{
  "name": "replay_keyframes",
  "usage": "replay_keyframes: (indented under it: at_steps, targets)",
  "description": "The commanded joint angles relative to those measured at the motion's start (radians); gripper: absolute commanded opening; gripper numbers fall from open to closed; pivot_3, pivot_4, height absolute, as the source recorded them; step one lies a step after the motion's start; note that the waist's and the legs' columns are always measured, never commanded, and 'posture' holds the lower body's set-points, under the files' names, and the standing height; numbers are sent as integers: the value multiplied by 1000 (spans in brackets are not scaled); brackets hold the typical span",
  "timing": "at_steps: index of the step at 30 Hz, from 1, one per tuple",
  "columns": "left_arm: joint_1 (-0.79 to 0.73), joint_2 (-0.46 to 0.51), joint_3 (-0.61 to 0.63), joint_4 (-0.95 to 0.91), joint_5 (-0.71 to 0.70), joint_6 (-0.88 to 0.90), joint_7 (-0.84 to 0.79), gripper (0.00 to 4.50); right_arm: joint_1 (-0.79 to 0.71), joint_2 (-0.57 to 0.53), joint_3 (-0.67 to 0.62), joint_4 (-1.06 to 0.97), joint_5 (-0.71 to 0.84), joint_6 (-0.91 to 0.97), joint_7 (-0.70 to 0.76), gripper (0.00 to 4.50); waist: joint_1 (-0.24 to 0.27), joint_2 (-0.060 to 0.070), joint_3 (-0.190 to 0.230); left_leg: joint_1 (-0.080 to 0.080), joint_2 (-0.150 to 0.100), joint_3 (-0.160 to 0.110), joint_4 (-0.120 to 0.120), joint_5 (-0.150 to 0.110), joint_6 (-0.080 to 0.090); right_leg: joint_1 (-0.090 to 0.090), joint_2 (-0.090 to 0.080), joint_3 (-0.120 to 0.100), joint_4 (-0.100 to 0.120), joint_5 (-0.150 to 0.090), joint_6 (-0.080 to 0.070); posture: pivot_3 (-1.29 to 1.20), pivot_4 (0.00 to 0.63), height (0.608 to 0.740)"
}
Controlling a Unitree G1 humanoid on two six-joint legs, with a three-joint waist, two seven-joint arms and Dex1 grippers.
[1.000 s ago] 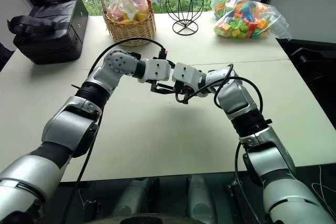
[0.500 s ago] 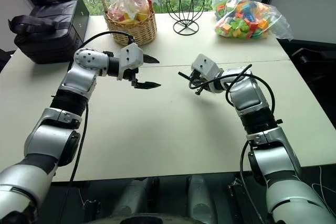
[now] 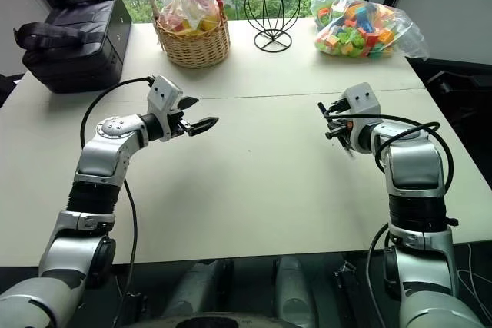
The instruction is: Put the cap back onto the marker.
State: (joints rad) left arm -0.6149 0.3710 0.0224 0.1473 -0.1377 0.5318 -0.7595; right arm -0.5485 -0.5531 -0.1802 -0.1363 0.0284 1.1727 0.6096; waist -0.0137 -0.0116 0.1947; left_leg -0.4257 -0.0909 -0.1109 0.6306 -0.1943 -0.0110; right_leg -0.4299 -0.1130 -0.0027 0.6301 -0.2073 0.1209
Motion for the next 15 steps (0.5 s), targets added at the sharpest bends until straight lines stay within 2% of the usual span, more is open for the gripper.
replay_keyframes:
  at_steps: [1, 11, 13, 14, 15]
  targets:
    - [44, -1, 10, -140, -38, 65, 44, 4333, 11, 38, -85, -76, 27, 65, -83, 0, 0, 0, 0, 0, 0, 0, 0, 0, 0, 0, 0, 0, 0, 0, 0, 0, 150, 740]
    - [122, -26, -3, -223, -63, 122, 151, 4333, 32, 126, -146, -52, 85, 91, -215, 0, 2, 0, 0, 1, 0, 0, 0, 0, -1, 1, 0, 0, -1, 0, 0, 0, 150, 740]
    - [128, -33, -3, -229, -68, 128, 167, 4373, 38, 126, -145, -40, 93, 79, -228, 961, 2, 0, 0, 1, 0, 1, 0, 0, -1, 1, 0, 0, -1, 0, 0, 0, 150, 740]
    - [130, -34, -5, -232, -68, 128, 172, 4373, 39, 125, -145, -37, 97, 76, -233, 1281, 2, 0, 0, 1, 0, 1, 0, 0, -1, 1, 0, 0, -1, 0, 0, 0, 150, 740]
    - [136, -32, -6, -234, -64, 124, 177, 4373, 41, 118, -142, -26, 97, 68, -237, 1842, 2, 0, 0, 1, 0, 1, 0, 0, 0, 1, 0, 0, -1, 0, 0, 0, 150, 740]
